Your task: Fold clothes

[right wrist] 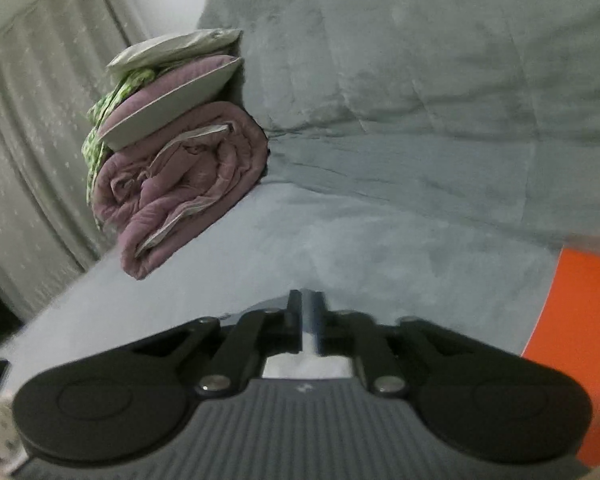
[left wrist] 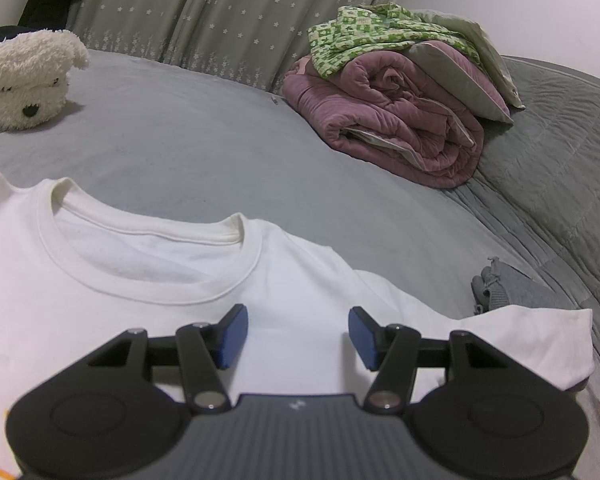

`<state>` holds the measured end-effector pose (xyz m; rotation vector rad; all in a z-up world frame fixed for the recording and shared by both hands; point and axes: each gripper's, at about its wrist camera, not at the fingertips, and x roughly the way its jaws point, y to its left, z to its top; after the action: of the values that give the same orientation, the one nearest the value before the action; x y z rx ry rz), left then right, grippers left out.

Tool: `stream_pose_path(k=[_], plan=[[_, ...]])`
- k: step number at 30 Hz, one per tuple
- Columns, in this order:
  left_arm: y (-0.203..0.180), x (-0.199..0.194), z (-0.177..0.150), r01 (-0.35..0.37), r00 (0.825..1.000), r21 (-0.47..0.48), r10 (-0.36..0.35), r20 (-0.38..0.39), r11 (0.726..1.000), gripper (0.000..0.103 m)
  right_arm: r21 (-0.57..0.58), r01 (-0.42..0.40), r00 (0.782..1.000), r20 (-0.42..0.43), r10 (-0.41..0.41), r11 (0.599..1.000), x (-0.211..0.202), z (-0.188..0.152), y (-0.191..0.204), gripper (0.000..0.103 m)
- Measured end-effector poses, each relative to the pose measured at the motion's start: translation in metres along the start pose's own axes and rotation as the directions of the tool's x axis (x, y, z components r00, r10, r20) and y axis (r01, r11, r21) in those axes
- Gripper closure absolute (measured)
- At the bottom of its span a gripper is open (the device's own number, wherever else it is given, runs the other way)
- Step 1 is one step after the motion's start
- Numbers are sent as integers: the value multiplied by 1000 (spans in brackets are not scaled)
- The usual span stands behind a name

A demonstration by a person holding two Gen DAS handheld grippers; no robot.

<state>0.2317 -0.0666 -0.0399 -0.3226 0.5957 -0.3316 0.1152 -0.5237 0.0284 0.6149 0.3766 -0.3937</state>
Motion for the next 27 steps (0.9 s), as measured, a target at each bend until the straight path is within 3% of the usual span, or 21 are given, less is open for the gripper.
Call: stream_pose_path(k=[1, 4, 7, 12, 13, 17, 19, 22, 25, 27], plan=[[0, 0, 0, 0, 1000, 0, 0, 0, 1000, 46, 29, -8, 1000, -23, 8, 1000, 5, 1, -7, 87], [0, 0, 0, 1, 1000, 1, -1, -1, 1000, 45, 101, -13, 995, -101, 23, 995, 21, -3, -24, 33], [0, 0, 0, 0, 1000, 1, 0, -1, 1000, 45, 124, 17, 990, -141, 1, 992, 29, -8, -29, 33], [1, 0, 0, 1, 1000, 2, -1, -2, 1000, 45, 250, 3, 967, -248, 61, 968, 49, -21, -51, 33], [1, 1, 1, 2, 1000, 2, -2, -2, 1000, 45, 282, -6, 966, -246, 79, 959, 49, -22, -55, 34], [1, 1, 1, 2, 1000, 3, -2, -3, 1000, 45, 358, -37, 976, -188, 111, 933, 36, -19, -58, 79], [1, 1, 1, 3, 1000, 3, -3, -3, 1000, 45, 355, -43, 987, -129, 95, 934, 26, -16, -50, 90], [1, 1, 1, 4, 1000, 3, -4, -4, 1000, 45, 322, -139, 989, 0, 147, 937, 8, -10, -34, 94], [1, 1, 2, 5, 1000, 4, -5, -5, 1000, 45, 243, -259, 964, 127, 234, 935, -16, -5, -18, 95], [1, 1, 2, 5, 1000, 4, -5, -5, 1000, 45, 181, -234, 965, 166, 205, 955, -27, -2, -9, 96]])
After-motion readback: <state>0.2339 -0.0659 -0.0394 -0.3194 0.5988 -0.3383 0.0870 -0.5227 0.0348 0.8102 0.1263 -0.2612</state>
